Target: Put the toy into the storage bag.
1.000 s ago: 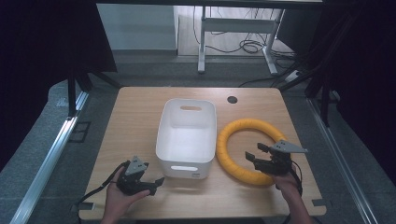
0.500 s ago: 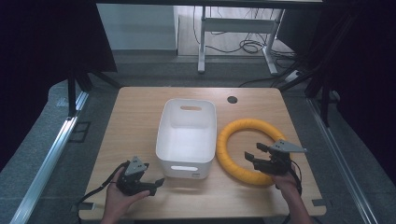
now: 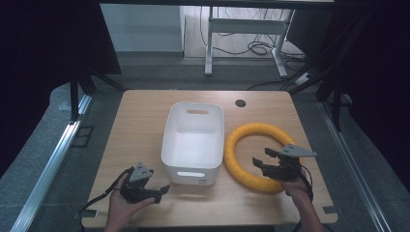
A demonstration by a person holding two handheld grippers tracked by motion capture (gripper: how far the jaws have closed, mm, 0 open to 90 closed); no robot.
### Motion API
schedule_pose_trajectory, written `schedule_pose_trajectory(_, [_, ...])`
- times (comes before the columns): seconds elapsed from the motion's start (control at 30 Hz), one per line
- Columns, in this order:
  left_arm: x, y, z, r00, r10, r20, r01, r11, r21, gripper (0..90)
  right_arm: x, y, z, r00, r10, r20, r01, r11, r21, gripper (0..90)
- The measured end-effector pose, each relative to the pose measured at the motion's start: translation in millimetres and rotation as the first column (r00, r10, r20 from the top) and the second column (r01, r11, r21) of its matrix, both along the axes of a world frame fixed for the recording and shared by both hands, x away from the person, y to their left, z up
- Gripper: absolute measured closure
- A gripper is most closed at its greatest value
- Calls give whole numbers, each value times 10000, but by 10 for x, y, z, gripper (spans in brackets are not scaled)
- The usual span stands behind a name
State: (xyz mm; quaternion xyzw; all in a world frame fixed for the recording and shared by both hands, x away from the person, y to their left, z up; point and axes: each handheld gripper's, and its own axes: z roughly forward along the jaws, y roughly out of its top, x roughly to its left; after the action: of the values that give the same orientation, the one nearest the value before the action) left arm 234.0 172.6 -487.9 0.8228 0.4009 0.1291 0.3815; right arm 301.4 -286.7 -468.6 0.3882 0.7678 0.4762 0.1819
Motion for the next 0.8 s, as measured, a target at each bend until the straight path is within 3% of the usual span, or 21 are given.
schedule_pose_trajectory(0.2, [-5, 0, -1, 10000, -69, -39, 69, 10000, 59, 181, -11, 79, 55, 9991, 378, -211, -382, 9991, -176, 317])
schedule_pose_trajectory(0.3, [-6, -11, -5, 9998, -180, -99, 180, 9998, -46, 181, 15, 127, 116, 9961, 636, -615, -683, 9947, -767, 316])
schedule_pose_trajectory(0.4, [-9, -9, -2, 9998, -173, -105, 172, 9998, -49, 181, 33, 150, 164, 9928, 855, -838, -930, 9915, -908, 316])
schedule_pose_trajectory(0.43, [-10, -9, 0, 9999, -139, -96, 138, 9999, -61, 181, 45, 163, 183, 9905, 986, -961, -1084, 9888, -1025, 315])
schedule_pose_trajectory(0.47, [-12, -10, 3, 9999, -112, -112, 111, 9999, -106, 182, 74, 196, 206, 9846, 1223, -1251, -1400, 9795, -1446, 312])
schedule_pose_trajectory(0.57, [-10, -18, -2, 9998, -102, -156, 101, 9999, -88, 182, 91, 224, 213, 9799, 1400, -1423, -1630, 9726, -1658, 311])
schedule_pose_trajectory(0.63, [-6, -28, -12, 9998, -110, -178, 109, 9999, -55, 181, 112, 286, 216, 9681, 1756, -1790, -2090, 9593, -1896, 309])
schedule_pose_trajectory(0.67, [-4, -33, -19, 9997, -124, -203, 123, 9999, -34, 181, 112, 286, 216, 9681, 1756, -1790, -2090, 9593, -1896, 309])
schedule_pose_trajectory(0.7, [-3, -37, -23, 9997, -130, -223, 130, 9999, -8, 182, 129, 330, 210, 9595, 1956, -2029, -2367, 9500, -2037, 309])
schedule_pose_trajectory(0.8, [-5, -38, -25, 9996, -160, -222, 160, 9999, 12, 181, 154, 367, 192, 9500, 2136, -2279, -2629, 9408, -2140, 309])
